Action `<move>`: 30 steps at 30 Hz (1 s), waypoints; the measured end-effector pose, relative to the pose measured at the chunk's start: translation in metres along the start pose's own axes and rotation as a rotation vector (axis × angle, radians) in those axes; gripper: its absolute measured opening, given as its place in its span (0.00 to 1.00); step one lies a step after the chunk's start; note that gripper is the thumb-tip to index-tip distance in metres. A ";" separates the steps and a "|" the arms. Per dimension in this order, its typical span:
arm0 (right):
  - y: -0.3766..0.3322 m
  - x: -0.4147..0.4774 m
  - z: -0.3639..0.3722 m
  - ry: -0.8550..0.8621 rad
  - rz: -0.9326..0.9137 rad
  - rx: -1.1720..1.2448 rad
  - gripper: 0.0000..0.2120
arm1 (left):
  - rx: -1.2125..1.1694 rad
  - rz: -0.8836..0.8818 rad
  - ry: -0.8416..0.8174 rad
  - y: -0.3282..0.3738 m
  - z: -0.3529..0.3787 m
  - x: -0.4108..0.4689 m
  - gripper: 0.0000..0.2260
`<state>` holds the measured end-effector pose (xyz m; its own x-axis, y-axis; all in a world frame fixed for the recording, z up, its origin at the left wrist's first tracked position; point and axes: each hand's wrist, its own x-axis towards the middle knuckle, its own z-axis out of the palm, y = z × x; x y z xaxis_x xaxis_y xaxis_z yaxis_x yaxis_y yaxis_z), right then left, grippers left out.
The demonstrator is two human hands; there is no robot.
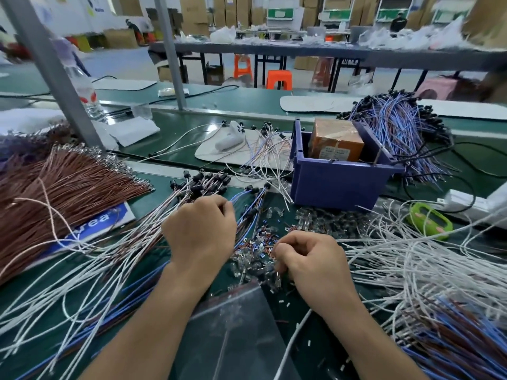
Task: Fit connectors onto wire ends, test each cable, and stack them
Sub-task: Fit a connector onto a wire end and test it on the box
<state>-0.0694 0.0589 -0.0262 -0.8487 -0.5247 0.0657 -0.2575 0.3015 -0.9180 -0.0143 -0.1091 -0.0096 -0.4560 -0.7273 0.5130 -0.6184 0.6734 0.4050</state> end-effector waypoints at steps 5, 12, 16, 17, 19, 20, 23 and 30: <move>-0.001 0.000 -0.003 -0.020 0.013 0.102 0.08 | -0.001 0.012 0.017 -0.001 -0.001 -0.001 0.08; 0.000 0.003 -0.005 -0.010 0.023 0.135 0.08 | -0.092 -0.031 0.036 -0.001 -0.002 0.002 0.08; 0.000 0.003 -0.007 -0.035 0.023 0.204 0.08 | -0.248 0.047 0.259 0.000 -0.010 -0.002 0.10; 0.001 0.003 -0.007 -0.048 0.021 0.229 0.07 | -0.314 0.080 0.312 0.001 -0.012 -0.003 0.11; -0.002 0.002 -0.008 -0.090 0.017 0.310 0.06 | -0.531 0.161 0.346 0.004 -0.017 -0.008 0.11; -0.003 0.002 -0.008 -0.121 0.013 0.369 0.07 | -0.654 0.213 0.323 0.006 -0.019 -0.010 0.09; -0.007 0.001 -0.011 -0.229 -0.022 0.523 0.20 | -0.847 0.343 0.157 0.011 -0.019 -0.019 0.07; -0.009 0.006 -0.024 0.106 0.031 0.762 0.22 | -0.725 0.454 -0.360 0.027 -0.004 -0.040 0.06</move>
<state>-0.0829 0.0720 -0.0080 -0.9000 -0.4344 0.0375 0.1239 -0.3372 -0.9332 -0.0098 -0.0611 -0.0162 -0.8029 -0.2888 0.5214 0.1645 0.7334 0.6595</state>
